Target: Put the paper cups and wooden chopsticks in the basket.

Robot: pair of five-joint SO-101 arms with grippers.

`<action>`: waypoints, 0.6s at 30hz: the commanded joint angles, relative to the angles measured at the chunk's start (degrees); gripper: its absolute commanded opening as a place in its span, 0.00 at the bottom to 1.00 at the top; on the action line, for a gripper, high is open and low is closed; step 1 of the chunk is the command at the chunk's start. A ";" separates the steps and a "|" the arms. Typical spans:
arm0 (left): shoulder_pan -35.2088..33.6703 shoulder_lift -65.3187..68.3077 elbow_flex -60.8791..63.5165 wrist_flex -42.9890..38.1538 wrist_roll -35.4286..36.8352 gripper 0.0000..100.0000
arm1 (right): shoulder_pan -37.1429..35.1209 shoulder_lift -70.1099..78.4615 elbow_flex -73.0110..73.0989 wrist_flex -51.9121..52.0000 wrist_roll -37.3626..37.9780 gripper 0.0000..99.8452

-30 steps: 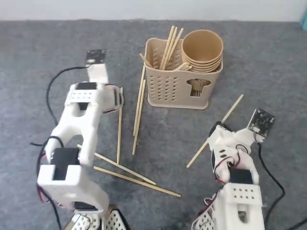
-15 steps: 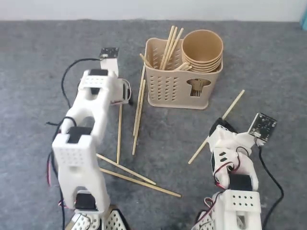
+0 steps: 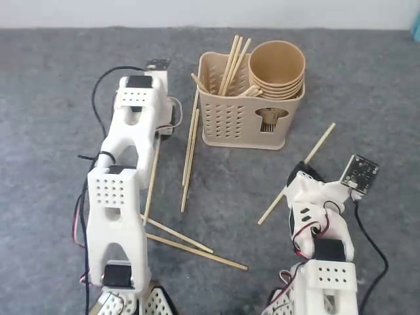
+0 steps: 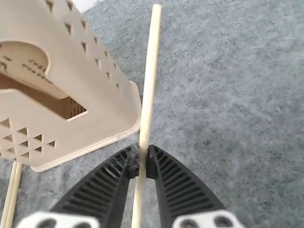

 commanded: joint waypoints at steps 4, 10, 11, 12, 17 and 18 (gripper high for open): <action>-0.26 -4.57 -4.09 7.21 -1.14 0.01 | 0.75 -1.89 -0.44 -1.45 0.88 0.01; -0.35 -16.26 -4.09 8.26 -1.23 0.01 | 4.26 -1.98 -1.41 -2.15 0.88 0.01; -0.35 -18.37 -4.09 8.53 -1.23 0.01 | 4.88 -1.98 -2.20 -1.63 0.88 0.01; -0.35 -20.48 -4.09 8.62 -1.32 0.01 | 5.49 -1.98 -2.64 -1.63 0.88 0.01; -0.35 -29.01 -3.74 9.67 -1.49 0.01 | 6.37 -1.98 -6.77 -1.63 0.88 0.01; -0.44 -30.68 -2.86 9.32 -1.58 0.01 | 6.20 -1.98 -8.00 -1.63 0.97 0.01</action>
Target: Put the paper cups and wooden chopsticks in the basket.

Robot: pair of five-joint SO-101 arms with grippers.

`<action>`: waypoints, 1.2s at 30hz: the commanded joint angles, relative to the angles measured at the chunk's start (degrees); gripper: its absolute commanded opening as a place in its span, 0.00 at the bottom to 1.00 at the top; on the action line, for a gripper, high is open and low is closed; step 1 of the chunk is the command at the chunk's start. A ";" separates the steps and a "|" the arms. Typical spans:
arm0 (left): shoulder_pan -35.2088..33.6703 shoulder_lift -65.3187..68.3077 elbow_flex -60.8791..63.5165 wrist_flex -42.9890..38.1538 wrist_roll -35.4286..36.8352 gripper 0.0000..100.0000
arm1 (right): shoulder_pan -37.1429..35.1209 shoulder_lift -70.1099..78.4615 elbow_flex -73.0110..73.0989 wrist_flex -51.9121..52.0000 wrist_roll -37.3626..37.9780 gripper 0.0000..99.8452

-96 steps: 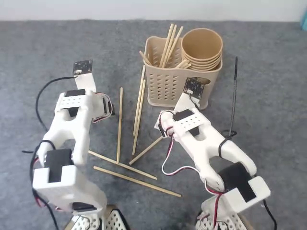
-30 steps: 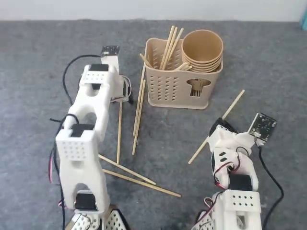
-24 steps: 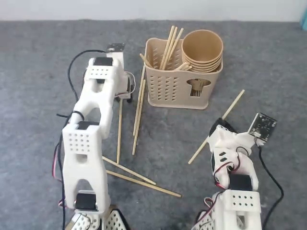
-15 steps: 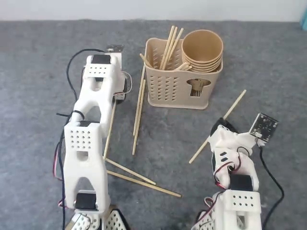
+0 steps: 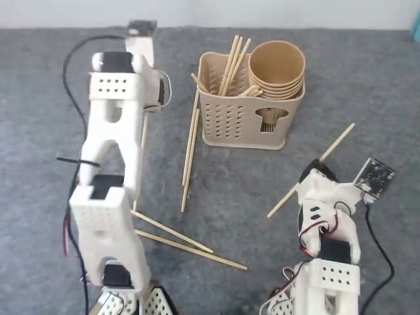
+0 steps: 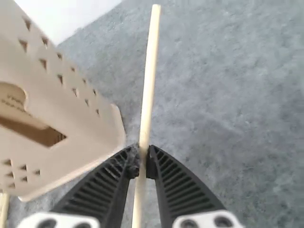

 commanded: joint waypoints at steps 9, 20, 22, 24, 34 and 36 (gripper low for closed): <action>-2.29 -31.21 22.64 -12.22 -1.14 0.01 | 0.04 -1.36 -21.45 -1.01 5.45 0.01; -7.82 -58.02 54.46 -30.15 -1.14 0.02 | -10.42 -0.66 -41.41 -1.89 12.22 0.01; -8.97 -60.40 57.80 -32.00 -1.14 0.02 | -14.81 -0.66 -44.04 -4.88 14.95 0.01; -10.20 -62.95 61.14 -33.93 -1.14 0.02 | -18.95 -0.57 -45.10 -9.98 18.55 0.01; -17.49 -80.62 78.90 -43.52 -1.05 0.02 | -27.82 17.63 -47.30 -30.73 32.00 0.01; -18.73 -83.43 81.45 -44.13 -1.05 0.02 | -27.91 22.99 -49.32 -33.27 32.00 0.01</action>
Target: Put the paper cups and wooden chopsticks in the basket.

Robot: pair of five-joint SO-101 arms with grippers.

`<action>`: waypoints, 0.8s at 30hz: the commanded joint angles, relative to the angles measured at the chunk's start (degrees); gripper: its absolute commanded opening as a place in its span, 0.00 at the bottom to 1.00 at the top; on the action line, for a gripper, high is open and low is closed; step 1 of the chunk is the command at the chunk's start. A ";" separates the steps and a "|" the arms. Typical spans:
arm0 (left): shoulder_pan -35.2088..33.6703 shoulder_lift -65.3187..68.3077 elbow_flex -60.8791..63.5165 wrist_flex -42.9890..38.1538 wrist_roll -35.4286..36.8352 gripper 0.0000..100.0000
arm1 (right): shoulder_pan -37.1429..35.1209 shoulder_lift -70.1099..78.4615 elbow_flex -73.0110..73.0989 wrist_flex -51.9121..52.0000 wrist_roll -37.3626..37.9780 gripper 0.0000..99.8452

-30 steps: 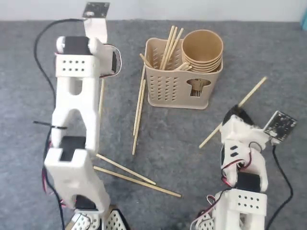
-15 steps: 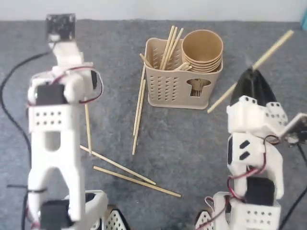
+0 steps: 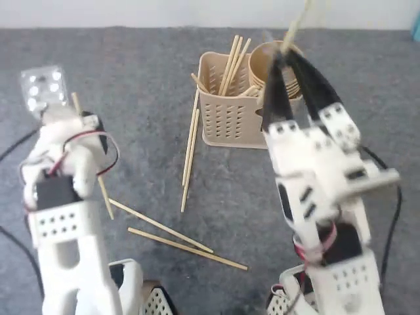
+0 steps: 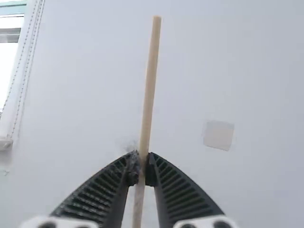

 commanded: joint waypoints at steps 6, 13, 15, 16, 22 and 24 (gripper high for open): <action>-4.48 -12.57 10.68 -6.15 -2.11 0.02 | -0.75 22.99 -13.10 -10.77 1.14 0.01; -4.48 -15.65 14.81 -8.70 -2.55 0.02 | -0.75 32.92 -16.35 -10.51 1.14 0.01; -4.48 -15.65 14.73 -8.70 -2.46 0.02 | -0.84 34.68 -15.74 -10.42 1.23 0.02; -4.48 -15.65 14.64 -8.70 -2.46 0.02 | -1.10 36.00 -15.74 -10.24 1.41 0.05; -4.40 -15.65 14.37 -9.58 -2.46 0.02 | -0.92 38.11 -15.74 -5.14 1.32 0.20; -4.57 -15.65 14.37 -11.87 -2.46 0.01 | -0.75 35.12 -15.47 -1.80 1.23 0.19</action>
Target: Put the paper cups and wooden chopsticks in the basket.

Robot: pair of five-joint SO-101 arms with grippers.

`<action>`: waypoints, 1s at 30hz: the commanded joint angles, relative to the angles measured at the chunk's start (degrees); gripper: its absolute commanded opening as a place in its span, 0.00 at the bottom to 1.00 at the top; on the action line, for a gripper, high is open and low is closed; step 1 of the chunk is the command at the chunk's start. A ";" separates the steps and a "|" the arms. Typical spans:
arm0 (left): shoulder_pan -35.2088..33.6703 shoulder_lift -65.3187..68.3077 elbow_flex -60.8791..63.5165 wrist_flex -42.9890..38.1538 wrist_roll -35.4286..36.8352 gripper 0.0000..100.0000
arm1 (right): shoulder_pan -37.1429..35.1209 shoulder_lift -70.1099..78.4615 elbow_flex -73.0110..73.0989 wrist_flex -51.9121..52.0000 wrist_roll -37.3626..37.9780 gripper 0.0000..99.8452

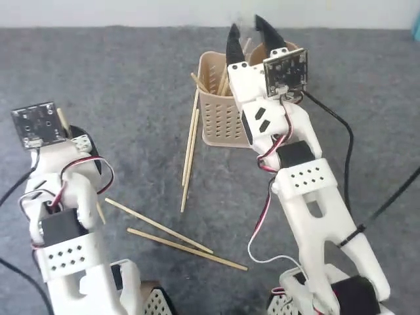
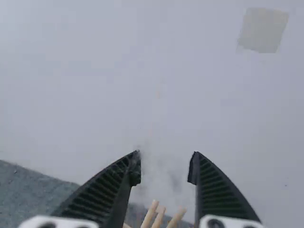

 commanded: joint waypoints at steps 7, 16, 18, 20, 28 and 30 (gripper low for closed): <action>0.09 -1.32 -1.80 -13.45 -0.18 0.01 | 0.31 -20.09 -2.37 28.62 -0.18 0.01; 1.32 -1.32 1.54 -45.19 9.05 0.01 | 12.62 -31.43 1.05 63.43 -9.32 0.01; 2.46 -1.32 3.47 -52.57 9.14 0.01 | 14.37 -32.22 4.57 66.33 -9.32 0.01; 5.10 -1.32 5.23 -58.64 9.14 0.01 | 14.99 -32.40 9.23 68.00 -9.32 0.01; 19.43 -0.79 3.82 -72.62 9.05 0.01 | 14.64 -32.13 35.52 53.41 -9.32 0.01; 23.03 -0.70 1.27 -72.97 9.05 0.01 | 14.64 -32.48 41.93 46.73 -9.32 0.01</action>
